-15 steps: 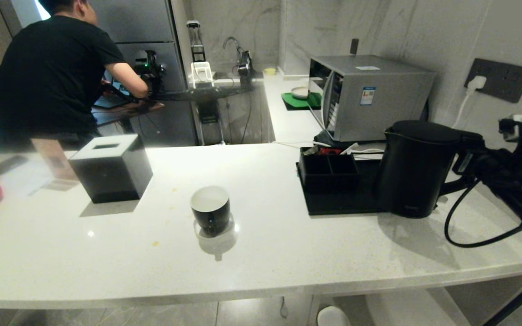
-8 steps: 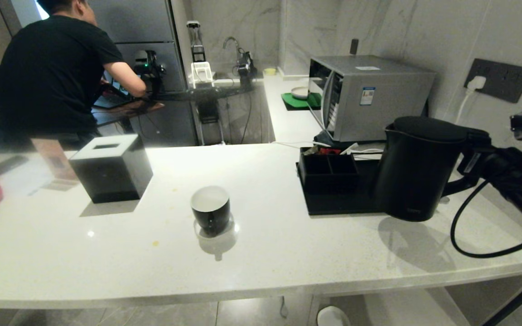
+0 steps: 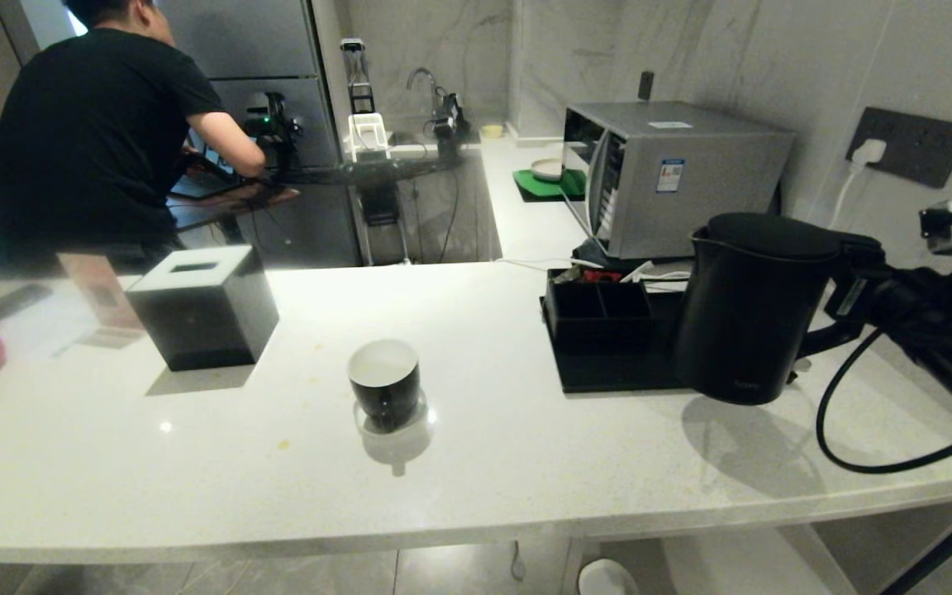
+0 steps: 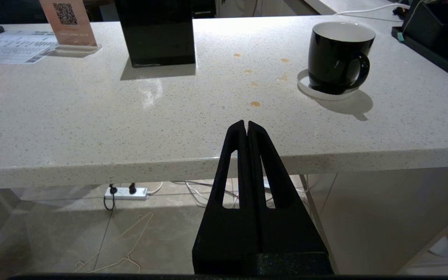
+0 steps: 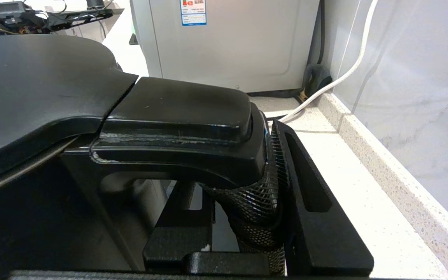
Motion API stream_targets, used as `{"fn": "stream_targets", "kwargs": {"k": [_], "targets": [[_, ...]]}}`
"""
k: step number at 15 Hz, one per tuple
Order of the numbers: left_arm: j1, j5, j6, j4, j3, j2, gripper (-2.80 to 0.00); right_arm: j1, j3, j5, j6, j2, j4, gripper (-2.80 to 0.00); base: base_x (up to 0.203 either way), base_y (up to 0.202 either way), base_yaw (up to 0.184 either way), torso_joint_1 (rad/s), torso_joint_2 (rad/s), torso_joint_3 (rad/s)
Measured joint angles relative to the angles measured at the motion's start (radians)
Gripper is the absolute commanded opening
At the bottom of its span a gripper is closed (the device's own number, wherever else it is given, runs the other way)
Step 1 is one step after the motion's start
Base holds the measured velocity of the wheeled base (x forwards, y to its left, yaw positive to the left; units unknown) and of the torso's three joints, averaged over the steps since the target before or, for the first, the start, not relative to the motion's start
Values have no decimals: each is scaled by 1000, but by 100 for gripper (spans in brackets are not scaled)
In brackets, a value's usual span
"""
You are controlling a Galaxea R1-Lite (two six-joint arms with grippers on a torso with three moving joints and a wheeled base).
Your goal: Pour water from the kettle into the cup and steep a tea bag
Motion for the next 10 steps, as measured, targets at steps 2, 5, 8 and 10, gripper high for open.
{"fn": "stream_targets", "kwargs": {"k": [2,5,8,10], "targets": [[0,0,0,0,0,0,-280,5,-2,-1,-1,4,-2,-280,0,0,0,0,0,0],[0,0,0,0,0,0,-280,9,-2,-2,-4,7,0,-280,0,0,0,0,0,0],[0,0,0,0,0,0,-280,10,-2,-2,-5,10,3,-280,0,0,0,0,0,0],[0,0,0,0,0,0,-280,18,-3,-3,-5,11,4,-280,0,0,0,0,0,0]]}}
